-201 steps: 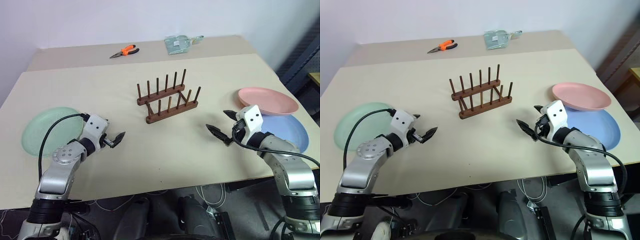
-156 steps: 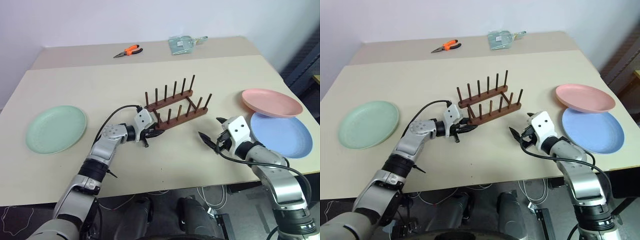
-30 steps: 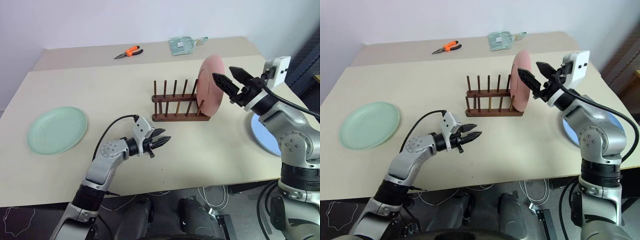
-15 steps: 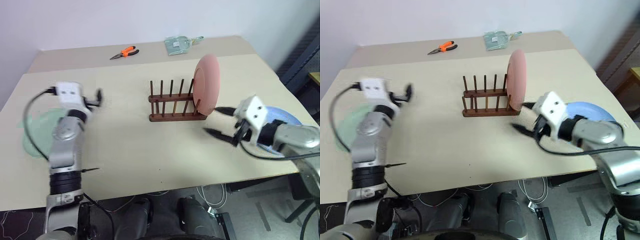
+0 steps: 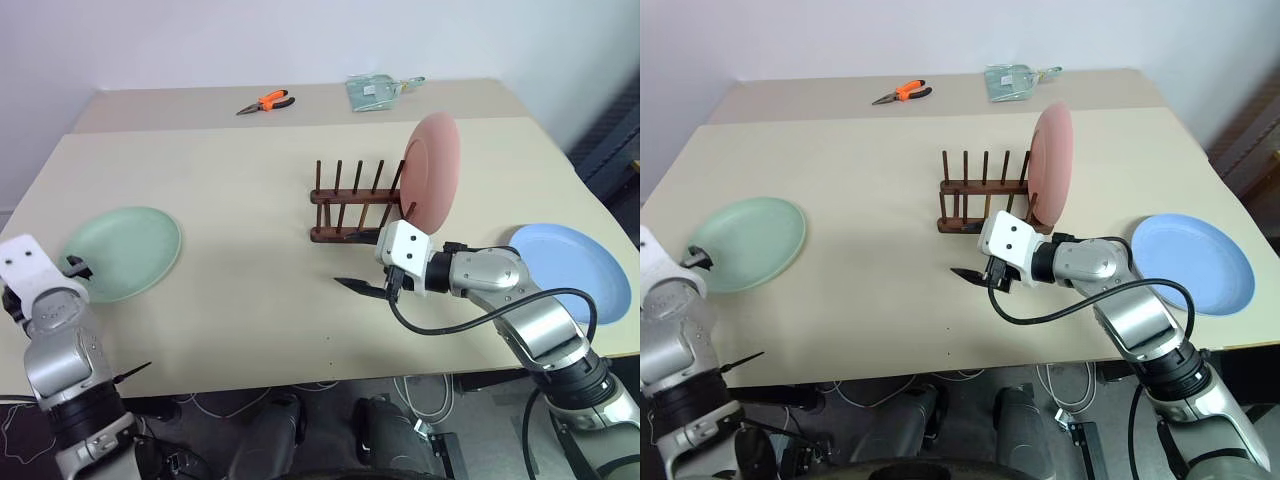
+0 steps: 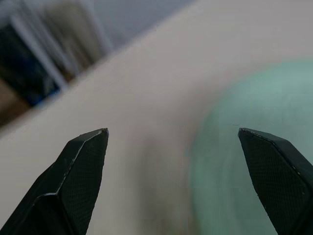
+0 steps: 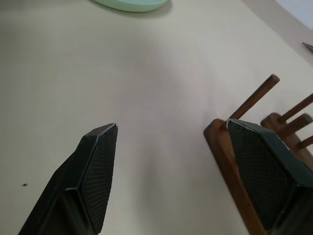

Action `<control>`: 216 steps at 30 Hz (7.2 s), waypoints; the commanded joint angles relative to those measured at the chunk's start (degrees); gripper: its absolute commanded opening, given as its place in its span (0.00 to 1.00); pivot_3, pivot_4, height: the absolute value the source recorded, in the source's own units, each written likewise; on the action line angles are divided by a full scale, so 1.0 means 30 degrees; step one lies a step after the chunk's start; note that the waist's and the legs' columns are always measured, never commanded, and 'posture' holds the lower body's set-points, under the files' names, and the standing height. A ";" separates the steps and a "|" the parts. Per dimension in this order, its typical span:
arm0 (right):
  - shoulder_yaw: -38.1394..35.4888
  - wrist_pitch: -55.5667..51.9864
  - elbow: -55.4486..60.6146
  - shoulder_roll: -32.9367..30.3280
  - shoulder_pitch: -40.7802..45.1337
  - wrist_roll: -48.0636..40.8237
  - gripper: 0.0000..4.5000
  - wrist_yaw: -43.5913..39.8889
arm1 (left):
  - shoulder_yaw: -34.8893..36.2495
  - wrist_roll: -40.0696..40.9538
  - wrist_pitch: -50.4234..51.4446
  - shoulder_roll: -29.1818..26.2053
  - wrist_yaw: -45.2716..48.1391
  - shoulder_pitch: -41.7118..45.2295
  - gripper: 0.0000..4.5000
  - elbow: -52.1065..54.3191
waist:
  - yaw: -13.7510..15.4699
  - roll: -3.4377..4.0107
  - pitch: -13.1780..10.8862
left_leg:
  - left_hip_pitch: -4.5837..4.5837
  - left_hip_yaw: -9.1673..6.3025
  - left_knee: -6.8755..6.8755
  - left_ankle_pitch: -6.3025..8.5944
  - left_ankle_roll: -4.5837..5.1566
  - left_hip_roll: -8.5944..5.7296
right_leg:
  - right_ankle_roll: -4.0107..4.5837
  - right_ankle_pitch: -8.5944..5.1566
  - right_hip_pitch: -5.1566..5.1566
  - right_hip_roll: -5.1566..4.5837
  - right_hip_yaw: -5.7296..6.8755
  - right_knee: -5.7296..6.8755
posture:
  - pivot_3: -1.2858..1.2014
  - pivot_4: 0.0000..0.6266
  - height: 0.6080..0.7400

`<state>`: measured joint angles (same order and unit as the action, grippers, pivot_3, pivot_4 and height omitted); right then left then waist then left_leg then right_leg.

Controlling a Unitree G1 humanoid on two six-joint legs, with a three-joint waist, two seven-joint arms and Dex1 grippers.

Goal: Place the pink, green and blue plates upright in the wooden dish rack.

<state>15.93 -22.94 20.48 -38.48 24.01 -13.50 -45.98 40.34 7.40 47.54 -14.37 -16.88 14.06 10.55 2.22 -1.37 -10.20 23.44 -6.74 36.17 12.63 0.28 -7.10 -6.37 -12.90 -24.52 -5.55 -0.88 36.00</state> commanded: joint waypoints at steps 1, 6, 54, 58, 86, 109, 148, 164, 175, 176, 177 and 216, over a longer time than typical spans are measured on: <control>-0.0178 0.0823 -0.0214 0.0451 0.0505 0.0519 0.81 -0.0159 | 0.1628 0.1573 0.1172 0.1034 -0.0324 0.0381 0.78 0.1073 | -0.0003 -0.0004 0.0002 | 0.0000 0.0000 -0.0002 0.0001 -0.0004 0.0002 | 0.0000 0.0000 -0.0003 0.0002 0.0000 0.0001 | 0.52 0.24 0.85; -0.0348 0.1082 -0.0331 0.1039 0.0494 0.1083 0.81 0.0086 | 0.2651 0.3289 0.1321 0.1492 -0.0203 0.1326 0.22 0.0804 | -0.0021 -0.0006 0.0003 | -0.0002 0.0002 0.0000 0.0001 -0.0015 0.0005 | -0.0001 0.0001 -0.0005 0.0004 -0.0001 0.0012 | 0.52 0.24 0.85; -0.0558 0.8212 -0.5091 0.5289 0.4745 1.0871 0.00 0.6967 | -0.6685 0.3239 -0.7970 0.1238 0.3244 1.1235 0.54 0.1704 | -0.0657 -0.0067 -0.0031 | -0.0008 0.0027 -0.0042 -0.0119 -0.0146 0.0014 | 0.0007 0.0011 -0.0049 0.0081 -0.0050 0.0039 | 0.52 0.24 0.85; -0.3003 0.6173 -0.2542 0.6392 0.3889 0.6290 0.00 0.5952 | -0.7608 0.1750 -0.9012 -0.1470 0.5261 0.9148 0.54 0.0937 | -0.0651 -0.0065 -0.0032 | -0.0011 0.0023 -0.0046 -0.0120 -0.0147 0.0013 | 0.0009 0.0012 -0.0050 0.0094 -0.0058 0.0042 | 0.52 0.24 0.85; -0.8315 -0.6371 0.0830 1.0307 0.1866 -0.8305 0.00 1.0913 | -1.4281 0.4061 -0.9853 -0.3165 1.6923 -0.2813 0.54 0.4584 | -0.0627 0.0095 -0.0066 | -0.0008 0.0018 -0.0070 -0.0024 0.0008 0.0022 | 0.0102 -0.0011 -0.0071 0.0033 -0.0067 0.0035 | 0.52 0.24 0.85; -1.1957 -0.4784 0.3629 -0.0445 -0.0013 -0.6719 0.55 0.4625 | -1.5039 0.3627 -1.0276 -0.2980 1.7712 -0.1847 0.54 0.3555 | -0.0333 0.0141 -0.0104 | 0.0021 0.0012 -0.0053 -0.0016 0.0025 0.0025 | 0.0100 -0.0026 -0.0031 0.0003 -0.0040 -0.0035 | 0.52 0.24 0.85; -1.0535 0.0878 -0.0270 -0.1475 -0.5129 0.4600 0.01 0.9544 | -1.6118 0.2380 -1.2173 -0.2133 1.8614 -0.0335 0.54 0.0849 | -0.0093 0.0283 -0.0111 | 0.0011 0.0102 -0.0012 0.0037 0.0117 0.0048 | 0.0074 -0.0012 0.0048 -0.0001 -0.0039 -0.0188 | 0.52 0.24 0.85; -0.9063 -0.6361 0.4353 0.9719 0.7881 -1.5569 0.01 1.3453 | -1.2928 0.0831 -1.5327 -0.3397 1.6445 0.0118 0.54 -0.2592 | -0.0179 0.0284 -0.0127 | 0.0030 0.0053 -0.0047 0.0040 0.0122 0.0049 | 0.0034 0.0027 -0.0015 0.0000 -0.0037 -0.0154 | 0.52 0.24 0.85; -0.6417 -0.5821 0.0443 1.3557 0.5657 -1.3822 0.01 1.5777 | -1.2684 0.0798 -1.4963 -0.3591 1.5994 -0.1123 0.54 -0.1380 | -0.0640 0.0303 -0.0112 | 0.0018 0.0096 -0.0059 0.0031 0.0110 0.0013 | 0.0017 0.0035 -0.0116 0.0005 -0.0064 0.0028 | 0.52 0.24 0.85; -0.6318 -0.5796 0.0371 1.3570 0.5548 -1.3589 0.01 1.5747 | -1.2689 0.0803 -1.4914 -0.3583 1.5975 -0.1129 0.54 -0.1337 | -0.0685 0.0304 -0.0112 | 0.0018 0.0091 -0.0072 0.0028 0.0103 0.0023 | 0.0018 0.0035 -0.0125 0.0003 -0.0062 0.0035 | 0.52 0.24 0.85; -0.6195 -0.5820 0.0243 1.3564 0.5381 -1.3373 0.01 1.5719 | -1.2712 0.0800 -1.4864 -0.3564 1.5954 -0.1144 0.54 -0.1291 | -0.0712 0.0304 -0.0112 | 0.0018 0.0089 -0.0081 0.0025 0.0098 0.0027 | 0.0018 0.0035 -0.0135 0.0004 -0.0062 0.0042 | 0.52 0.24 0.85; -1.4259 -0.4590 0.3658 -0.1977 -0.6462 -0.7151 0.65 0.5117 | -1.3714 0.0438 -1.4594 -0.3244 1.6159 -0.1010 0.54 -0.1463 | -0.0482 0.0282 -0.0102 | 0.0035 0.0071 -0.0047 0.0044 0.0128 0.0036 | 0.0015 0.0022 0.0019 -0.0027 -0.0008 -0.0197 | 0.52 0.24 0.85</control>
<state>-25.73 -40.32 32.53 -44.13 7.34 -39.25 -29.91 -0.90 9.16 4.78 -24.20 31.31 10.14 5.77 0.77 -0.53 -10.51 23.53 -6.51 36.05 12.76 0.66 -6.99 -6.33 -12.83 -24.45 -5.63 -0.92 35.41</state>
